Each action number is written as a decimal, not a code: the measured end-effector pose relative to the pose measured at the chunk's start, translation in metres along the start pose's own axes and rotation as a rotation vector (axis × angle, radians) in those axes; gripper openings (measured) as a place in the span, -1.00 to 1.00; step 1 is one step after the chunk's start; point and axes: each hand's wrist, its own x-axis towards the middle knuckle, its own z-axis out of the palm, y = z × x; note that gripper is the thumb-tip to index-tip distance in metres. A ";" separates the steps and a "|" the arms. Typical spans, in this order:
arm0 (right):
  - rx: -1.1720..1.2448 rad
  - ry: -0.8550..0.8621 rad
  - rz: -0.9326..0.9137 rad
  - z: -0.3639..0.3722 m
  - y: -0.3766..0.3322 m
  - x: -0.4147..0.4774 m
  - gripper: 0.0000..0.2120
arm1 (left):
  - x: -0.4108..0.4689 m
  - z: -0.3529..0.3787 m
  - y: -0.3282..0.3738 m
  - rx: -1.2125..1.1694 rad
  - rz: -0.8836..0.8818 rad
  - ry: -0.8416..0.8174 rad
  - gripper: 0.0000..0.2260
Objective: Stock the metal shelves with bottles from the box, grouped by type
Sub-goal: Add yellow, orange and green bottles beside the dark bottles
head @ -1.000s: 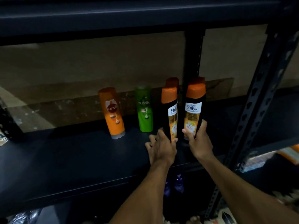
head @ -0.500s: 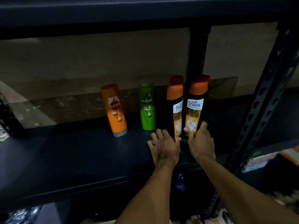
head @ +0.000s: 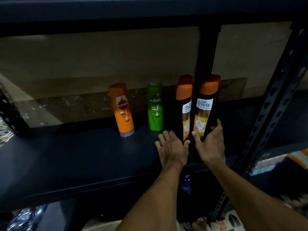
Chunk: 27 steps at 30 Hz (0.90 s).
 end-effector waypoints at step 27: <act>0.017 -0.679 0.326 0.017 0.087 -0.349 -0.35 | -0.342 0.027 -0.282 -0.400 -0.373 -0.223 -0.63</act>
